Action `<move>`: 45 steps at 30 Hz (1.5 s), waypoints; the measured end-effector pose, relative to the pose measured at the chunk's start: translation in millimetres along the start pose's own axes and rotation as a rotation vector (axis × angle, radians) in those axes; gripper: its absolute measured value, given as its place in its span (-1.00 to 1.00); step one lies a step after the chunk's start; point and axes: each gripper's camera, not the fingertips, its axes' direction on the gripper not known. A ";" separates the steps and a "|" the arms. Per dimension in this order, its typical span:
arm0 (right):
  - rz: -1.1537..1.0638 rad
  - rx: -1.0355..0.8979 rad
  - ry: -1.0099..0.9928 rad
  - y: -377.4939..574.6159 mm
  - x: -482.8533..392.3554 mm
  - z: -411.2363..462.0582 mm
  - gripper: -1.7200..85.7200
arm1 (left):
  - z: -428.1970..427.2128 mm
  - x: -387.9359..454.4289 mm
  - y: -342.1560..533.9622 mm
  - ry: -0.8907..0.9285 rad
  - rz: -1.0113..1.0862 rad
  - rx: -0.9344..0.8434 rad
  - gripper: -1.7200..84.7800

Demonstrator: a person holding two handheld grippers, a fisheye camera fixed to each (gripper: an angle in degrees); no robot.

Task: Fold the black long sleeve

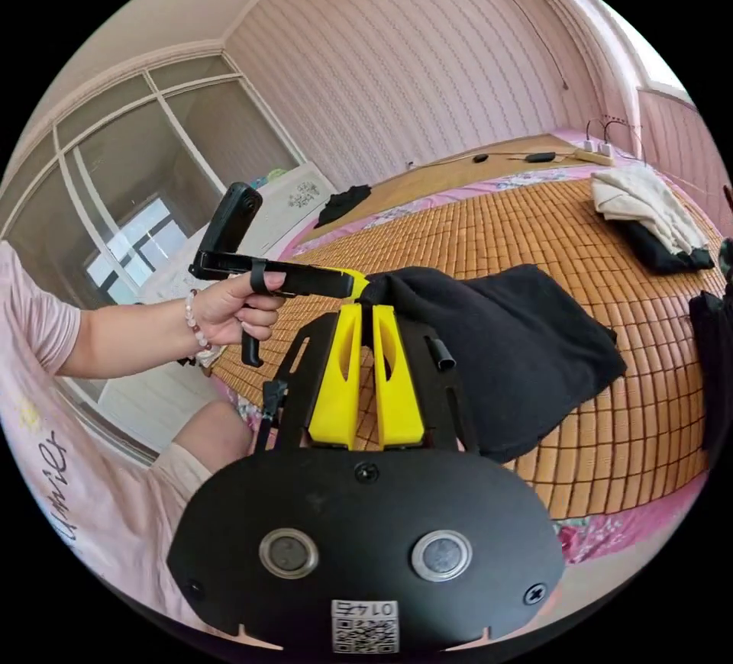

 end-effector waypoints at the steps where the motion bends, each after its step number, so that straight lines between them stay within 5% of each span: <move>1: -0.004 -0.035 -0.023 6.9 -10.0 11.4 -0.95 | -10.4 -4.6 24.4 -0.027 -0.035 -0.010 -0.98; 6: 0.106 -0.240 -0.144 32.2 -55.8 58.0 -0.95 | -69.5 -28.9 190.5 -0.122 -0.290 0.015 -0.98; 10: 0.080 -0.188 -0.062 1.3 -71.4 41.2 -0.95 | -86.9 -29.2 216.6 -0.028 -0.307 0.116 -0.98; 15: -0.229 0.008 -0.005 -100.9 -148.0 -9.1 -0.96 | -146.1 17.0 174.4 0.029 -0.115 0.450 -0.98; 17: -0.409 0.080 -0.122 -114.1 -188.9 -14.4 -0.96 | -177.1 33.5 174.8 0.009 -0.054 0.561 -0.98; 19: -0.563 0.043 -0.263 -115.9 -225.9 -3.2 -0.97 | -198.2 44.5 188.8 -0.036 -0.001 0.609 -0.98; 22: -0.646 -0.155 -0.016 -92.8 -254.3 53.8 -0.97 | -198.6 36.8 230.2 -0.170 -0.033 0.549 -0.98; 24: -0.587 -0.272 0.138 -60.7 -234.6 94.4 -0.97 | -175.1 -1.3 268.1 -0.216 -0.221 0.386 -0.98; 29: -0.312 -0.507 0.166 -13.3 -156.4 117.3 -0.97 | -166.8 -53.2 346.4 -0.132 -0.467 0.303 -0.98; 38: 0.032 -0.529 0.316 -16.7 -63.3 120.2 -0.75 | -192.4 -74.3 356.4 -0.192 -0.557 0.316 -0.85; 45: 0.202 -0.631 0.226 -27.8 -18.1 167.3 -0.61 | -212.3 -126.2 337.8 -0.343 -0.666 0.291 -0.74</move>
